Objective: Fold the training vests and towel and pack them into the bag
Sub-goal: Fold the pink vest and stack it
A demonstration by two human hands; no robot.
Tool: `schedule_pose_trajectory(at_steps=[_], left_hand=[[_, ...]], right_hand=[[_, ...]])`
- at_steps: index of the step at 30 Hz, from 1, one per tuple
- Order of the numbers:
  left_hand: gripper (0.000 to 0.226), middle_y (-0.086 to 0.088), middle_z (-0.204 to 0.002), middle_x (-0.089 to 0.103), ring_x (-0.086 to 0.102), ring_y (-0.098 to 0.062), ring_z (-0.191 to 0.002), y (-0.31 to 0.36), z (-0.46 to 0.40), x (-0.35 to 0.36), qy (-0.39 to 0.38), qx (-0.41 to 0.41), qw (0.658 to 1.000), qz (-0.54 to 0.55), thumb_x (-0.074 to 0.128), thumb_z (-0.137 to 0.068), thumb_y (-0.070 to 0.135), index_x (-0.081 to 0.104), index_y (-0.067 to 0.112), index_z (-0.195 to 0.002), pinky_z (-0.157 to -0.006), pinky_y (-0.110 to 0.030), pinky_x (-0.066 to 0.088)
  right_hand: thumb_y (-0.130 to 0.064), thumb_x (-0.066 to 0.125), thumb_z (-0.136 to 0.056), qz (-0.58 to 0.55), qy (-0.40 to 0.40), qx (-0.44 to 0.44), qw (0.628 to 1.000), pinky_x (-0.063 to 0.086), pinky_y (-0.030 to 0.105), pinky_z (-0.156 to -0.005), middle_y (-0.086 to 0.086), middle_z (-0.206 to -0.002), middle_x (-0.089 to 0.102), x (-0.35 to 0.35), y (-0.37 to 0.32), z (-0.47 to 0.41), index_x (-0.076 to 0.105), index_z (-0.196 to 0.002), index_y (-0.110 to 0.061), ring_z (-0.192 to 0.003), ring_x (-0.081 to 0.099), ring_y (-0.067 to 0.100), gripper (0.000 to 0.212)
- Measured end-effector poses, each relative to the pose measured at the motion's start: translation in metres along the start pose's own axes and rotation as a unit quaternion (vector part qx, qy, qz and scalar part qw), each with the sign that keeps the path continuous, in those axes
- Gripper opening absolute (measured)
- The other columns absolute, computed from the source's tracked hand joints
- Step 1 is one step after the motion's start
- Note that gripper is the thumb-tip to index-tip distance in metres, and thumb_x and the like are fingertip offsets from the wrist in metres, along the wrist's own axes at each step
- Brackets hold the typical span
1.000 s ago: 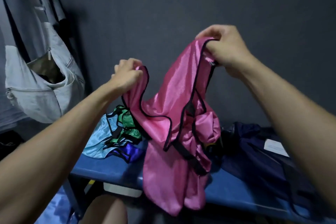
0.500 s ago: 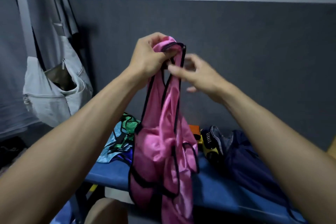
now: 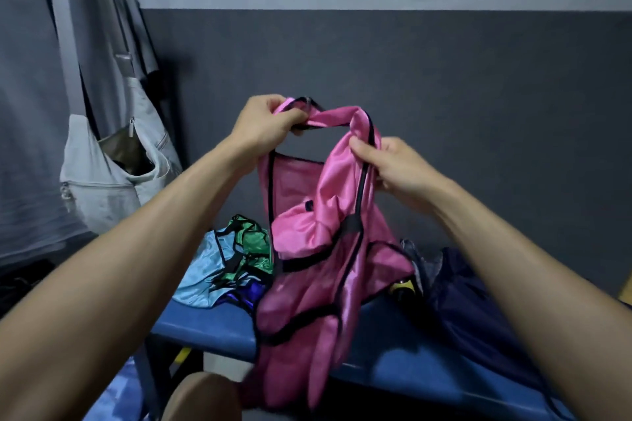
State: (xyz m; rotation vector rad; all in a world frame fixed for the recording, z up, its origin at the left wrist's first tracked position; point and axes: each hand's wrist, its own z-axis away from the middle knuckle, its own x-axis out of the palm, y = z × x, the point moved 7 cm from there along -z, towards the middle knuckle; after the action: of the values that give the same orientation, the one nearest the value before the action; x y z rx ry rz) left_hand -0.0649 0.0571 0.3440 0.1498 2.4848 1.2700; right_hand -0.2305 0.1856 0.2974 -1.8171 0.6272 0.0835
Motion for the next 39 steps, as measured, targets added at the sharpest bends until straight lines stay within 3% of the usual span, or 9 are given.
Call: schedule_pose_trajectory(at_steps=[7, 15, 18, 22, 24, 27, 31, 36, 39], left_hand=[[0.019, 0.009, -0.075, 0.070, 0.060, -0.012, -0.069, -0.025, -0.006, -0.026, 0.106, 0.011, 0.994, -0.023, 0.063, -0.084, 0.041, 0.064, 0.023, -0.085, -0.071, -0.039, 0.051], [0.036, 0.005, -0.085, 0.057, 0.051, -0.009, -0.069, 0.013, 0.011, -0.007, 0.035, 0.115, 0.977, -0.178, 0.084, -0.080, 0.034, 0.058, 0.022, -0.102, -0.068, -0.027, 0.043], [0.023, 0.003, -0.076, 0.062, 0.058, -0.009, -0.063, 0.028, 0.029, 0.011, -0.038, 0.109, 0.992, -0.043, 0.076, -0.090, 0.034, 0.063, 0.015, -0.091, -0.067, -0.030, 0.052], [0.032, -0.010, -0.108, 0.075, 0.071, -0.016, -0.097, 0.034, 0.051, 0.058, -0.232, 0.034, 0.970, 0.058, 0.072, -0.095, 0.029, 0.065, 0.006, -0.117, -0.090, -0.037, 0.056], [0.021, -0.014, -0.107, 0.076, 0.074, -0.025, -0.102, 0.038, 0.050, 0.063, -0.201, 0.042, 0.973, 0.106, 0.070, -0.091, 0.007, 0.068, 0.005, -0.112, -0.092, -0.037, 0.059], [0.020, -0.010, -0.083, 0.075, 0.074, -0.023, -0.077, 0.035, 0.044, 0.058, -0.153, -0.013, 0.970, 0.188, 0.055, -0.088, -0.013, 0.068, 0.001, -0.090, -0.074, -0.032, 0.062], [0.021, -0.007, -0.068, 0.062, 0.059, -0.019, -0.059, 0.031, 0.037, 0.042, -0.157, -0.039, 0.953, 0.255, 0.047, -0.081, -0.007, 0.063, 0.005, -0.088, -0.059, -0.030, 0.053], [0.026, -0.012, -0.072, 0.068, 0.066, -0.022, -0.063, 0.036, 0.037, 0.021, -0.250, -0.064, 0.892, 0.371, 0.049, -0.067, 0.000, 0.064, 0.001, -0.089, -0.069, -0.032, 0.059], [0.025, -0.012, -0.067, 0.070, 0.068, -0.022, -0.060, 0.047, 0.043, 0.020, -0.288, -0.005, 0.892, 0.348, 0.051, -0.059, -0.004, 0.070, 0.002, -0.072, -0.064, -0.030, 0.060]], right_hand=[[-0.022, 0.061, -0.100, -0.031, 0.023, 0.019, 0.999, 0.046, 0.028, -0.058, 0.003, -0.068, 0.064, -0.027, -0.040, -0.010, 0.069, -0.085, -0.012, -0.058, 0.058, 0.015, 0.020], [-0.012, 0.057, -0.098, -0.084, 0.077, 0.050, 0.992, 0.050, 0.036, -0.072, 0.011, -0.080, 0.069, -0.027, -0.045, -0.019, 0.069, -0.085, -0.010, -0.068, 0.065, 0.023, 0.019], [-0.011, 0.055, -0.098, -0.099, 0.093, 0.045, 0.990, 0.046, 0.037, -0.074, 0.015, -0.087, 0.065, -0.024, -0.046, -0.020, 0.066, -0.089, -0.011, -0.076, 0.061, 0.026, 0.014], [-0.014, 0.051, -0.101, -0.069, 0.057, 0.030, 0.996, 0.049, 0.026, -0.057, 0.001, -0.069, 0.064, -0.002, -0.055, -0.019, 0.066, -0.085, -0.017, -0.058, 0.060, 0.012, 0.023], [-0.022, 0.053, -0.104, -0.040, -0.007, 0.008, 0.999, 0.054, 0.026, -0.059, 0.000, -0.079, 0.067, 0.016, -0.067, -0.013, 0.070, -0.100, -0.018, -0.064, 0.062, 0.006, 0.018], [-0.022, 0.057, -0.103, -0.064, -0.055, -0.039, 0.996, 0.061, 0.037, -0.074, 0.005, -0.099, 0.071, 0.019, -0.082, -0.004, 0.072, -0.114, -0.011, -0.084, 0.068, 0.012, 0.021], [-0.010, 0.058, -0.100, -0.079, 0.098, -0.059, 0.990, 0.060, 0.033, -0.058, 0.006, -0.101, 0.073, -0.025, -0.064, -0.005, 0.069, -0.107, -0.010, -0.071, 0.073, 0.018, 0.013], [-0.019, 0.070, -0.091, 0.037, -0.078, 0.011, 0.996, 0.056, 0.039, -0.093, -0.006, -0.126, 0.069, 0.015, 0.008, 0.005, 0.063, -0.130, -0.028, -0.114, 0.068, 0.013, 0.040], [-0.015, 0.075, -0.087, 0.004, -0.085, -0.048, 0.995, 0.057, 0.032, -0.087, -0.014, -0.111, 0.073, 0.033, 0.009, 0.007, 0.069, -0.117, -0.027, -0.104, 0.068, 0.005, 0.032]])
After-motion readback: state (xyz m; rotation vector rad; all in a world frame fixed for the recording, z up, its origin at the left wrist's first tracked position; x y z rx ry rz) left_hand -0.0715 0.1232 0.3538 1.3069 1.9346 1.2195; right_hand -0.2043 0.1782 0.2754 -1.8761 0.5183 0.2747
